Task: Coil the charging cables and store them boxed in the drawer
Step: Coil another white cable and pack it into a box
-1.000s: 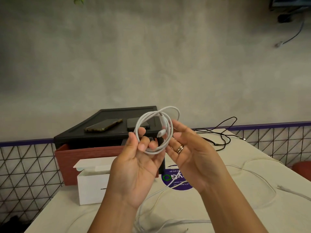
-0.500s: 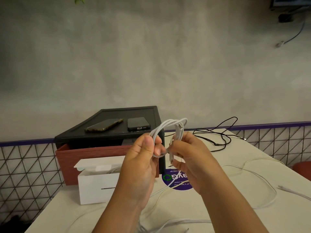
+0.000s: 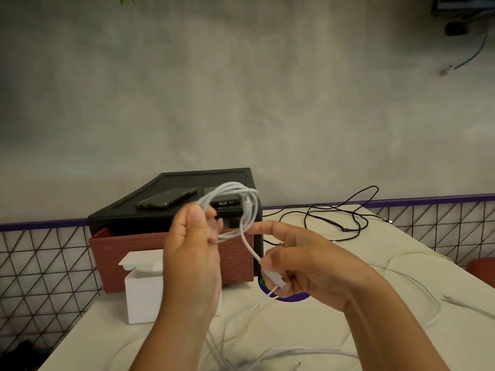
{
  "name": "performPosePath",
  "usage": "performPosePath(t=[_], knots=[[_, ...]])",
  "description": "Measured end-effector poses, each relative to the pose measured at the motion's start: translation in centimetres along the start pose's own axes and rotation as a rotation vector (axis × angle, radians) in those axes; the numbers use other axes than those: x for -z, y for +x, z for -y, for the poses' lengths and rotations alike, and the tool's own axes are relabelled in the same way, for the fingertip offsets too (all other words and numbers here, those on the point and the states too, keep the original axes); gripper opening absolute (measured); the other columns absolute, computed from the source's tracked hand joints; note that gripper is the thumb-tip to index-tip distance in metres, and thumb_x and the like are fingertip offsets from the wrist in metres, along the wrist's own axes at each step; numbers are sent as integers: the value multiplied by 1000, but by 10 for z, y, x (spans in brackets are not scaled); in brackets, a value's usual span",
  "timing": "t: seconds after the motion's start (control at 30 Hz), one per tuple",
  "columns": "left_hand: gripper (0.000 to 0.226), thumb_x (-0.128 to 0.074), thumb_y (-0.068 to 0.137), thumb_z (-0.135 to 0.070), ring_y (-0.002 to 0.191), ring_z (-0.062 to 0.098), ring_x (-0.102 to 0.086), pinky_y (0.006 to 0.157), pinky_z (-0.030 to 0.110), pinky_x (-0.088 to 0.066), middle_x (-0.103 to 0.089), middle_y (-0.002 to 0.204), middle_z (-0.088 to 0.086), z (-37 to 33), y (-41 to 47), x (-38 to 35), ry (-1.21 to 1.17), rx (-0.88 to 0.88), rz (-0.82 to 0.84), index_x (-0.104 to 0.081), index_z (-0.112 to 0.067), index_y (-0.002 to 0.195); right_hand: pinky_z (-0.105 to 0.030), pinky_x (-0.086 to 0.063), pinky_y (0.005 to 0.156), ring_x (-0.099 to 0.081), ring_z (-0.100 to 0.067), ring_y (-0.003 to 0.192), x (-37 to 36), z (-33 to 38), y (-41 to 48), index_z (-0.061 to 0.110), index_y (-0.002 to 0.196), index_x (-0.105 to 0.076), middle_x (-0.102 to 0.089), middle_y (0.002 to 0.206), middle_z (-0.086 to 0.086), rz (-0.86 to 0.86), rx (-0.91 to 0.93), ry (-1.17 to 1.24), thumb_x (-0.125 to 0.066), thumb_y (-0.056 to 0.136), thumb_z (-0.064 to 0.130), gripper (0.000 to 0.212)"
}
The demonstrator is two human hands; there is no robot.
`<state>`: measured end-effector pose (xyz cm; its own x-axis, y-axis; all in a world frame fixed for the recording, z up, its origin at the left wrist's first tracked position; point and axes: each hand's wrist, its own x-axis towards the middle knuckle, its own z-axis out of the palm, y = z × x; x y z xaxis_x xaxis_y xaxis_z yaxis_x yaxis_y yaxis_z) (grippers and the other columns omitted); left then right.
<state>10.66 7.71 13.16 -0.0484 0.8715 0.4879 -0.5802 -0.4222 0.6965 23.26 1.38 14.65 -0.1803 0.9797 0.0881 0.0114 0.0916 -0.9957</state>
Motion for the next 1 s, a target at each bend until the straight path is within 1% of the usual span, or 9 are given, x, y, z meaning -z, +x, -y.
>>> performPosePath(t=[0.13, 0.27, 0.4, 0.57, 0.67, 0.73, 0.8, 0.9, 1.0], knots=[[29, -33, 100, -20, 47, 4, -36, 79, 27, -44, -40, 50, -10, -6, 9, 6, -192, 78, -65, -51, -15, 78, -21, -42, 50, -40, -11, 48, 6, -4, 2, 19, 117, -59, -50, 58, 0, 14, 14, -41, -60, 64, 7, 54], [30, -35, 99, -23, 46, 7, -37, 78, 29, -46, -36, 49, -6, -5, 8, 4, -399, 249, -50, -50, -14, 75, -22, -45, 59, -49, -5, 52, 3, -10, 7, 22, 116, -62, -55, 59, 11, -93, 49, -207, -67, 73, 10, 45], [37, -47, 89, -39, 49, 12, -42, 79, 34, -51, -33, 50, -1, -4, 0, -3, -565, 375, 3, -43, -14, 62, -15, -45, 60, -50, -1, 56, -2, -12, 11, 34, 94, -66, -56, 65, 11, -223, 180, -414, -60, 86, 1, 35], [44, -50, 79, -45, 61, 19, -65, 67, 34, -59, -48, 55, 5, -4, -5, -10, -548, 432, 31, -45, -12, 51, -9, -39, 57, -48, 3, 56, -5, -16, 20, 38, 68, -59, -53, 64, 13, -499, 342, -565, -60, 86, 2, 40], [48, -43, 84, -51, 80, 21, -65, 80, 36, -51, -56, 66, 5, 1, -5, -8, -396, 495, 38, -43, -15, 53, -6, -44, 61, -58, 2, 63, -7, -17, 23, 34, 70, -63, -62, 68, 8, -601, 396, -439, -59, 87, 0, 38], [46, -42, 79, -56, 87, 20, -59, 78, 32, -43, -59, 71, 3, 6, -9, -9, -282, 537, 92, -44, -18, 52, -8, -46, 59, -62, -5, 65, -10, -16, 24, 27, 76, -66, -69, 69, 1, -610, 412, -306, -60, 86, 1, 28], [42, -42, 72, -57, 82, 16, -55, 72, 30, -38, -63, 79, 2, 11, -12, -11, -201, 556, 115, -45, -20, 53, -12, -49, 65, -66, -8, 74, -12, -17, 25, 22, 87, -68, -72, 77, 1, -572, 413, -114, -64, 82, 2, 20], [40, -42, 71, -56, 78, 12, -57, 71, 29, -39, -65, 78, -2, 13, -15, -14, -109, 508, 90, -46, -19, 58, -23, -52, 77, -69, -16, 92, -12, -17, 25, 20, 98, -67, -72, 95, -5, -451, 398, 144, -62, 66, 8, 34], [38, -42, 72, -54, 76, 8, -61, 72, 29, -40, -68, 73, -6, 13, -16, -14, -51, 485, 87, -54, -20, 57, -23, -55, 73, -70, -20, 86, -15, -14, 24, 18, 94, -67, -73, 90, -6, -441, 391, 292, -66, 77, 0, 25]])
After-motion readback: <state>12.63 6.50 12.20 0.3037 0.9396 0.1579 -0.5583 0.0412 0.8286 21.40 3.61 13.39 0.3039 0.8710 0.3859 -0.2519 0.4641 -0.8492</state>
